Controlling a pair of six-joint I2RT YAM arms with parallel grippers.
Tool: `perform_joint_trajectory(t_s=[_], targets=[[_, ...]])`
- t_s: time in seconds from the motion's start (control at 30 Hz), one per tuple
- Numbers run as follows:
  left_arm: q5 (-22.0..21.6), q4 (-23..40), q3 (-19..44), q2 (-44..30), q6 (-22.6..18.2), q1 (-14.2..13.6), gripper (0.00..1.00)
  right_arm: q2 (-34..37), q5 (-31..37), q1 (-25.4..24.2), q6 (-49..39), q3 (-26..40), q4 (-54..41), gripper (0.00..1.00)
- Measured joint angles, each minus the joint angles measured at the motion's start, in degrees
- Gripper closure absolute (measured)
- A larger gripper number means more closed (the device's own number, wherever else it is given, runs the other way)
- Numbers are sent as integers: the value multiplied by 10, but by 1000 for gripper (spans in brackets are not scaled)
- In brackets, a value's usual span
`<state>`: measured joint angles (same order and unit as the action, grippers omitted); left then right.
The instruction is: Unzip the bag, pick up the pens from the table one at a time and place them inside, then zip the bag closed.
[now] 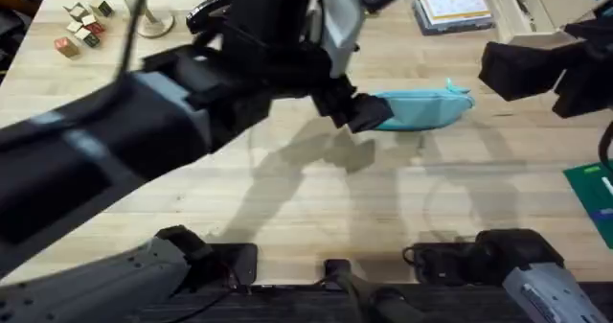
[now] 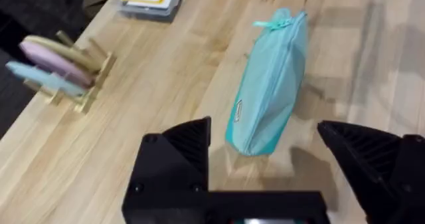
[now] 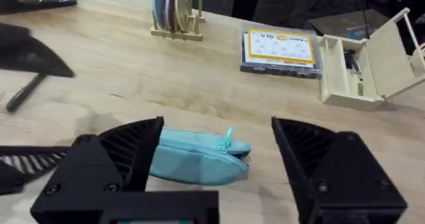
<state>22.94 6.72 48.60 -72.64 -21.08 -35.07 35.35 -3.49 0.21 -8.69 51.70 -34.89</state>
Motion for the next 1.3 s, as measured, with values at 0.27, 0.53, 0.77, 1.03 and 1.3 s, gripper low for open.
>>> perform_joint_trajectory(t_s=[0.27,0.53,0.77,1.03,1.3], targets=[[0,-27,0,-65,0,-18,6,0,0,0,-4,0,0,4],[0,-31,0,-70,0,-18,7,0,0,0,-4,0,-2,4],[-4,-32,0,-70,0,-18,7,0,0,0,-4,0,-2,3],[-5,-98,0,-110,0,-18,7,0,0,0,-4,0,-2,3],[17,-157,0,-185,0,-18,7,0,0,0,-4,0,-2,3]])
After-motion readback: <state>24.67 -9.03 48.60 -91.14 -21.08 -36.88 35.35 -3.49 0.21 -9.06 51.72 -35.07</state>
